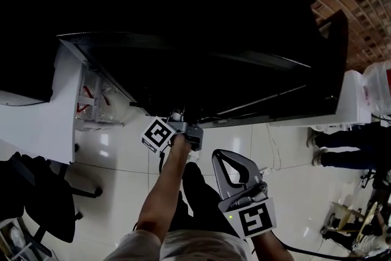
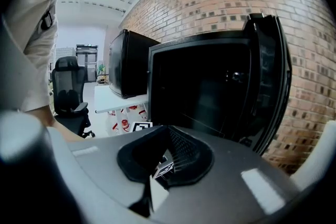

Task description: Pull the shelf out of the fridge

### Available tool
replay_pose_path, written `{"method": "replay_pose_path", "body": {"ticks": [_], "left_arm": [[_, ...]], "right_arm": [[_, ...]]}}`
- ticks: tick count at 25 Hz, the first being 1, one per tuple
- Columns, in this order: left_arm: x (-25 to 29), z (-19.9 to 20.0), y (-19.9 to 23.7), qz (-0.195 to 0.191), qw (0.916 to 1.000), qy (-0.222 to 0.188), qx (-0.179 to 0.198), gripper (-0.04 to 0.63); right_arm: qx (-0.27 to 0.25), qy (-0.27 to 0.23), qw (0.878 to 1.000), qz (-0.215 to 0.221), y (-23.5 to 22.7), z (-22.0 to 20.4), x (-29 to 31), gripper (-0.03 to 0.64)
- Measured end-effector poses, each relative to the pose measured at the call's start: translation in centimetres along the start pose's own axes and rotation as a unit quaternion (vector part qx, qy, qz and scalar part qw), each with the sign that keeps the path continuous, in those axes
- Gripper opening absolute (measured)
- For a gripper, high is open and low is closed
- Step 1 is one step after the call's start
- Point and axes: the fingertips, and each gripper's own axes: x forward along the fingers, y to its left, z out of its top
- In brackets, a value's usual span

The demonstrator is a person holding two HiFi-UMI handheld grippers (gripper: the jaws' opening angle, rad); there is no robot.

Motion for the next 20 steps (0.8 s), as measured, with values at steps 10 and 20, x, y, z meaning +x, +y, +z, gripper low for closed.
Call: {"method": "replay_pose_path", "body": {"ticks": [10, 20], "left_arm": [[-8.5, -2.3, -6.5, -0.011, 0.9994, 0.016, -0.029, 0.006], [-15.4, -2.0, -12.6, -0.04, 0.9983, 0.043, 0.004, 0.011]], "right_arm": [[-0.004, -0.017, 1.0, -0.014, 1.4, 2.1, -3.8, 0.005], [-0.005, -0.048, 0.999, -0.019, 4.7, 4.4, -7.2, 0.005]]}}
